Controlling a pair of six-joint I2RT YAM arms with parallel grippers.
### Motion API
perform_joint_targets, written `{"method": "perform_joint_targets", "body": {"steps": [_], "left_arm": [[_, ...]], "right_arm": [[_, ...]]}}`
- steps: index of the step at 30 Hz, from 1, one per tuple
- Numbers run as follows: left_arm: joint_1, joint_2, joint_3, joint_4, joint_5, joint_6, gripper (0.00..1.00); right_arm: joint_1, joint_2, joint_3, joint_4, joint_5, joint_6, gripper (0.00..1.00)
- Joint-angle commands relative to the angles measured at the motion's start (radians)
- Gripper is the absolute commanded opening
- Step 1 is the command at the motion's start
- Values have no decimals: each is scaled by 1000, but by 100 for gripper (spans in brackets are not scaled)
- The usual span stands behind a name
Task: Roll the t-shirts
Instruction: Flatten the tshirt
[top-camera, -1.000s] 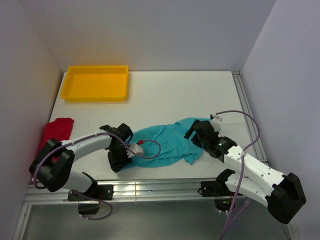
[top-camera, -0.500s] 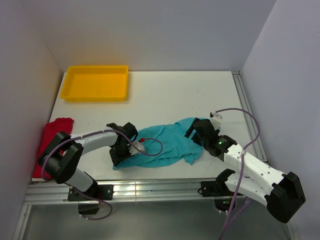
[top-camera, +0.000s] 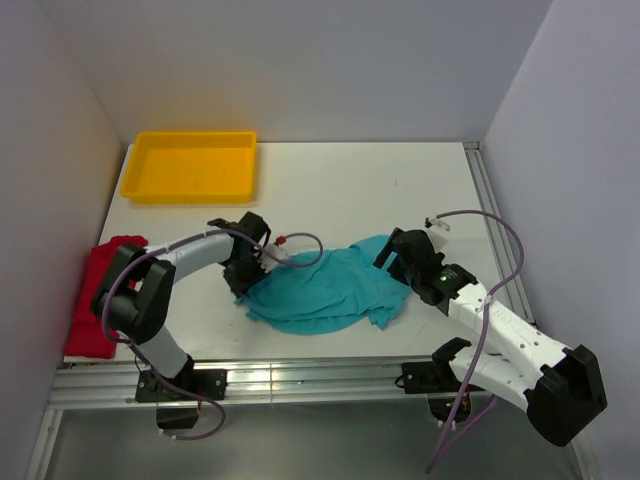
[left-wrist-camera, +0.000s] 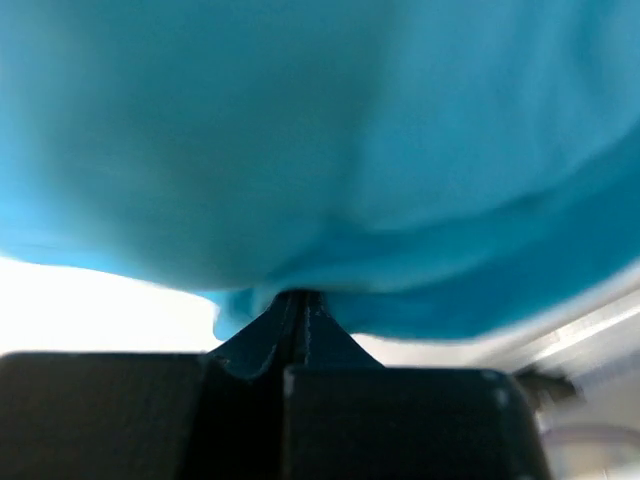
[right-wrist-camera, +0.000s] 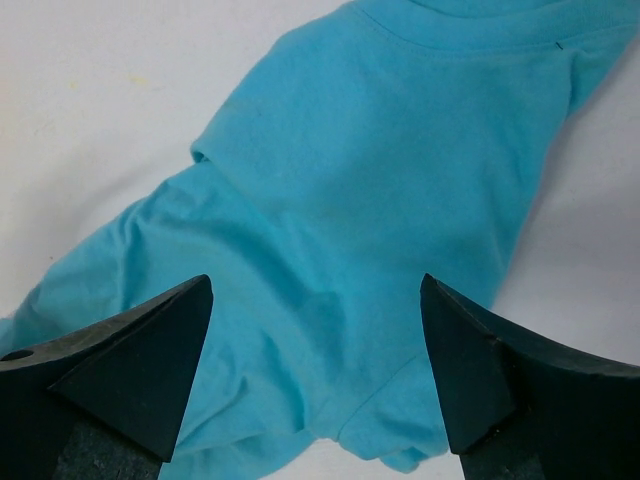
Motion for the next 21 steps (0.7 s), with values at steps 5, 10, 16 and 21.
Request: {"method": "perform_joint_targets", "body": {"steps": [5,10,16,21], "left_arm": [[81,20,186,138,14,-23,0],[103,5,211,121,22,-38,0],[115,-10,220,113,19,-58,0],[146,-13,251,103,16,-75,0]], "right_arm": [[-41,-81,-25,-87,-64,11,92],[-43,-121,-99,-85,-186,34,86],[-22,-111,-157,-67,-277,68,70],[-15,-154,-180,-84,-272,93,55]]}}
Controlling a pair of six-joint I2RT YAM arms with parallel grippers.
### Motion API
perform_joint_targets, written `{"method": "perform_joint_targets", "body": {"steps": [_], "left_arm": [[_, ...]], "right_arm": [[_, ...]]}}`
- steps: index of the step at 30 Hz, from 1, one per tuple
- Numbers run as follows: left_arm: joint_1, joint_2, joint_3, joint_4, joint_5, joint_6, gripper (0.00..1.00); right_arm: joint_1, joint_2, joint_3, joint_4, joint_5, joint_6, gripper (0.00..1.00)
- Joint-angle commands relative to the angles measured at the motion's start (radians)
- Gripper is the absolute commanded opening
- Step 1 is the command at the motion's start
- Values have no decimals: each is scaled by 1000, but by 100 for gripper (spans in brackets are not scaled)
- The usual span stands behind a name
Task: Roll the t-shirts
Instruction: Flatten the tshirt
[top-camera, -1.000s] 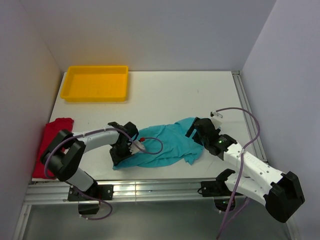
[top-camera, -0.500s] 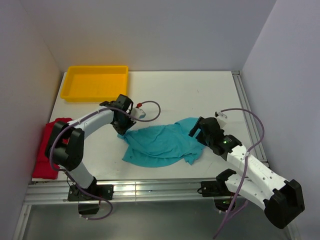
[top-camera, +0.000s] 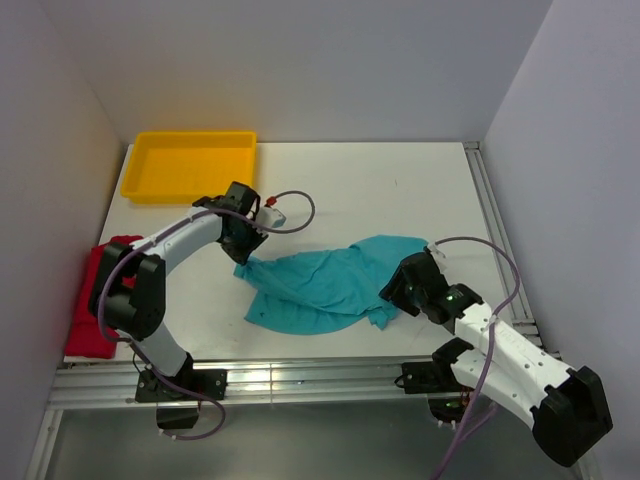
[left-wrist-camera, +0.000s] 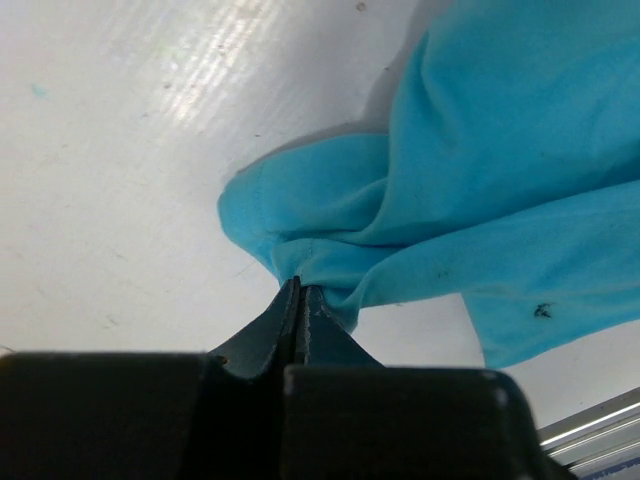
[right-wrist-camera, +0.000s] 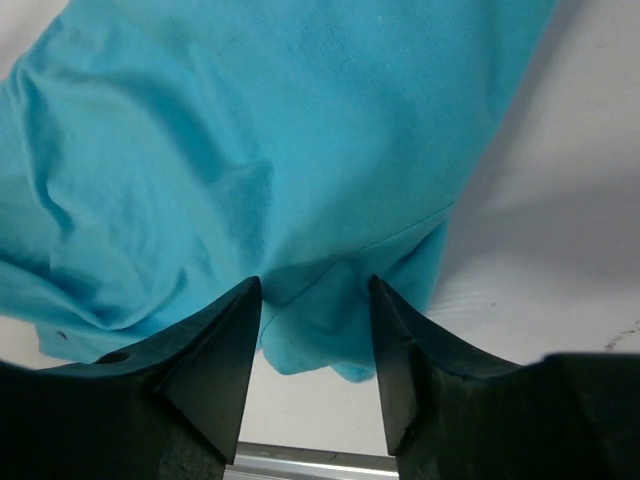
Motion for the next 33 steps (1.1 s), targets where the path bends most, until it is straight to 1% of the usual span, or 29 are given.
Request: {"method": "perform_joint_targets", "body": {"steps": [1,7,11,13,17,18,21,28,31,33], "left_arm": [[28,-23,61,-10,10,-25,0],[59,14,113,-16,-11,-51,0],[85,44,177,-19,-19,-76,0],[114,63,206,-21,-22,-87,0],[167,92,295,-30,-27,-110,0],[190,96,309,-41,-24,-113,0],[230,113,348,-50,-31,-117,0],[286,145,406,-56,-57,-131,0],[301,164,423,-59,-62,-133,0],[307,172,432,-58,-69,-134,0]], "right_arm": [[13,-39,-7,-19,-3,32,54],[19,-107,14,-99,29,36,55],[19,-81,16,-88,3,23,55],[19,-52,19,-71,6,9,57],[19,-9,57,-71,64,-10,65],[18,1,80,-74,90,-19,69],[9,30,137,-84,115,-40,74],[-109,45,212,-59,42,-168,75],[-116,45,217,-50,19,-192,73],[-114,51,205,-41,-35,-211,70]]}}
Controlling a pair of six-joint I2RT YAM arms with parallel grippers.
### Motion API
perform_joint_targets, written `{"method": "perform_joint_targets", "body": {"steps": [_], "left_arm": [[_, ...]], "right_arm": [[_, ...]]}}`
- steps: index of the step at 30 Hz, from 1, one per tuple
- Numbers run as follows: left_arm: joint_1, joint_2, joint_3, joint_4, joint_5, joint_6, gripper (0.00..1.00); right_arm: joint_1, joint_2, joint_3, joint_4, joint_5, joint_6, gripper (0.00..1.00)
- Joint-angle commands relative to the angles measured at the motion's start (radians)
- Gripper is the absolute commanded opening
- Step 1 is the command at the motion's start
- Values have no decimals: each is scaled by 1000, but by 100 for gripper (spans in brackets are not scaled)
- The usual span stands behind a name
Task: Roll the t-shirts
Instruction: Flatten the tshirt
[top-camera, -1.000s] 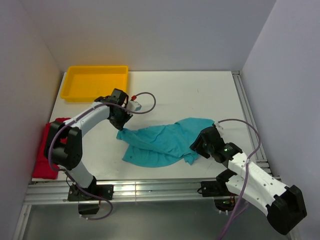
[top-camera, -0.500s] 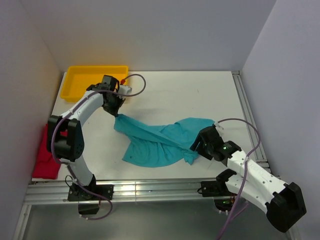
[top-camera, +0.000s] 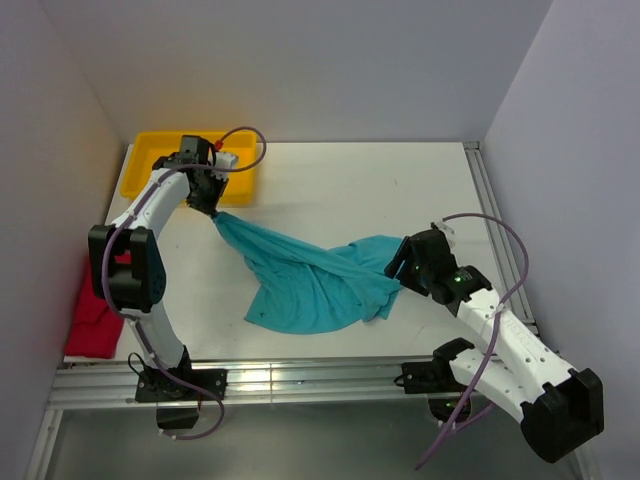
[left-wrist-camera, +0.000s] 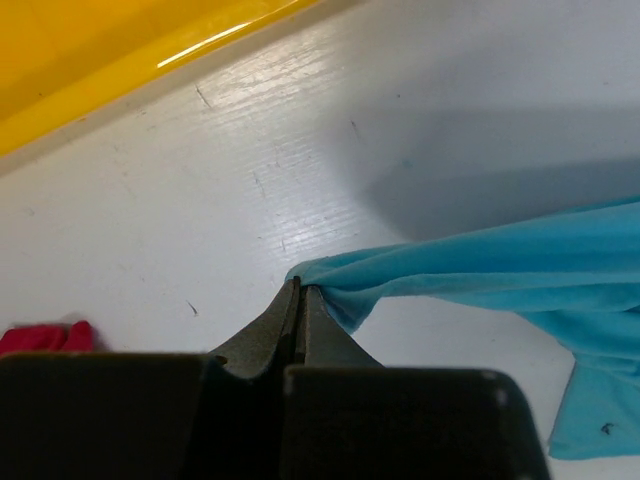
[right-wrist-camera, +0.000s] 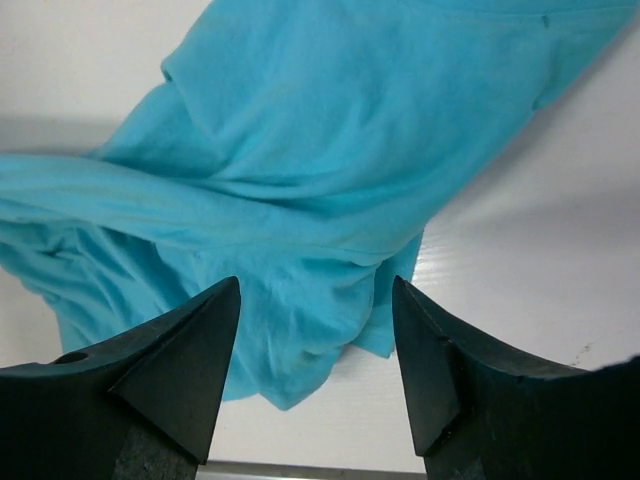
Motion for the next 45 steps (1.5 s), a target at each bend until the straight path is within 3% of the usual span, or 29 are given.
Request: {"method": "perform_joint_targets", "body": {"steps": [1,8,18,22,26,33,45], "left_arm": [[15,20,57,-4,-31,-23,0],[27,61,105,-13,-40,-30,0],[29,80,129,-22,-46,-20,0],[29,84,133,-26,-46,-15,0],[29,81,123,-27,-47,-15,0],[29,83,123,-35,-46,-9,0],[28,86,134,-47,-38,-6,0]], "right_arm": [[1,21,15,27,-75,-59,69],[56,21,-124,89,-56,46,61],[96,-17,-190,185,-101,106,56],[182,-53,-187,168,-75,145,56],[347,-62,-173,119,46,206,56],[565,70,-127,73,184,298,56],[559,179,-51,33,292,292,54]]}}
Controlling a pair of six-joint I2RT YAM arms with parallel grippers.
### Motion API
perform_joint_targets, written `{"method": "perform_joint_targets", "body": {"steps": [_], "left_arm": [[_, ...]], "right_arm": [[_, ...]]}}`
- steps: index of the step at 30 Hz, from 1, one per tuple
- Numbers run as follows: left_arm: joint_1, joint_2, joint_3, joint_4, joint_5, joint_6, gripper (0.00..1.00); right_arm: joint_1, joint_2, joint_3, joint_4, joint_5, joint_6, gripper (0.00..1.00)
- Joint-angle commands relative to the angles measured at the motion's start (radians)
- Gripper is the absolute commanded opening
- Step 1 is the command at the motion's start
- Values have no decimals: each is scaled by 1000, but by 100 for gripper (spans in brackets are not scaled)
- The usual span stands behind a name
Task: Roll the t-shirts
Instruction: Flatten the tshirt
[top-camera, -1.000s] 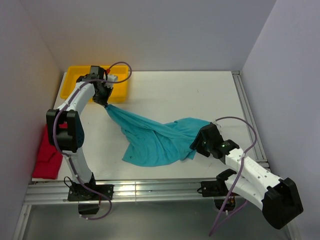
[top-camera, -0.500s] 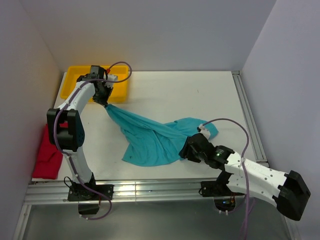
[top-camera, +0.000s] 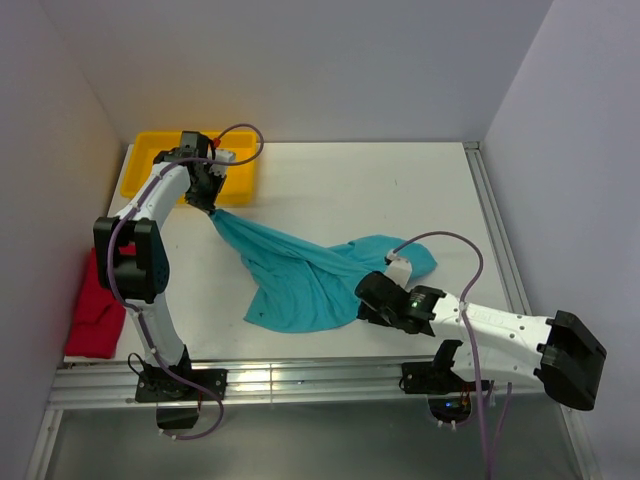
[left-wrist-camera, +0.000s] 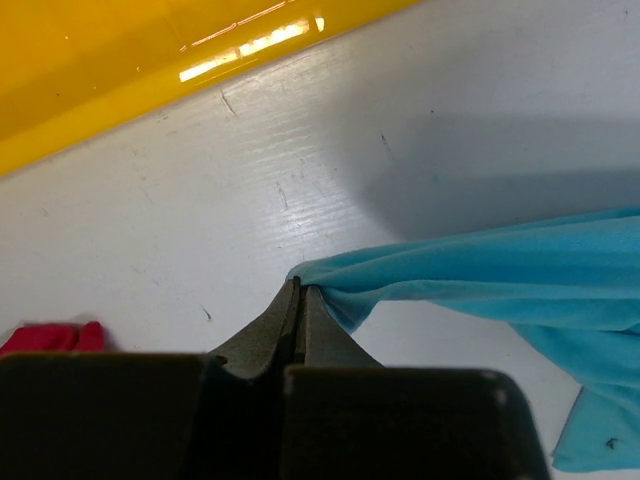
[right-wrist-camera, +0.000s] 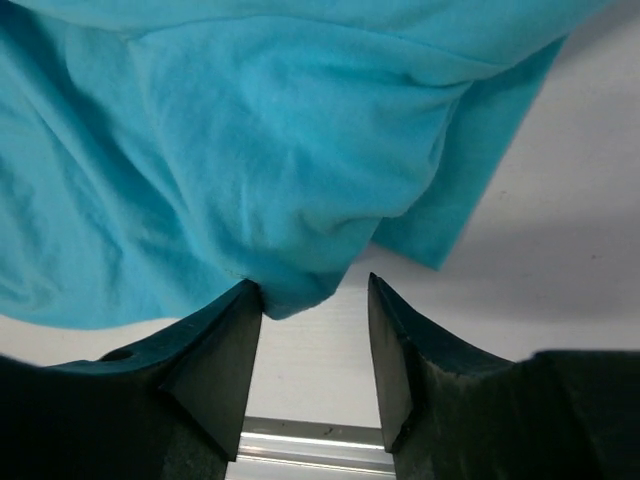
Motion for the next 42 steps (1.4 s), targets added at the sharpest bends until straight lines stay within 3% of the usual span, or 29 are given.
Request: {"method": "perform_joint_targets", "body": {"steps": [1,6,7,12,18,25,27,30,31,34,39,42], "left_arm": [[6,-1,43,-9,-10,8,0],[6,-3,44,-7,-4,6,0],[6,-3,44,-7,-5,6,0],[3,-4,44,-10,1,8,0],[-2,-3,44,-13,-1,12,0],[-15,2,52,-20,-2,8,0],[-17,0,52,-23,-4,9,0],[-20,-6,36,-23,-7,15,0],[-20,-10,30,-21,-10,18,0],[-21,-24,7,-12,-19,26,0],[-21,-46,-17,-4,-19,34,0],[-21,-53,-22,-6,-19,40,0]], "right_arm": [[-10,29,70,-1,71,-13,52],[-20,48,99,14,80,-49,29],[-25,48,110,16,80,-61,20],[-104,20,139,5,71,-124,2],[-327,-3,220,51,-30,-322,0],[-485,204,433,105,-133,-443,0],[-529,267,458,126,-179,-452,4],[-577,296,463,139,-223,-466,29],[-579,293,460,139,-217,-466,45],[-579,255,437,119,-174,-452,60],[-580,160,369,91,-159,-425,61],[-580,112,300,82,-144,-403,54]]}}
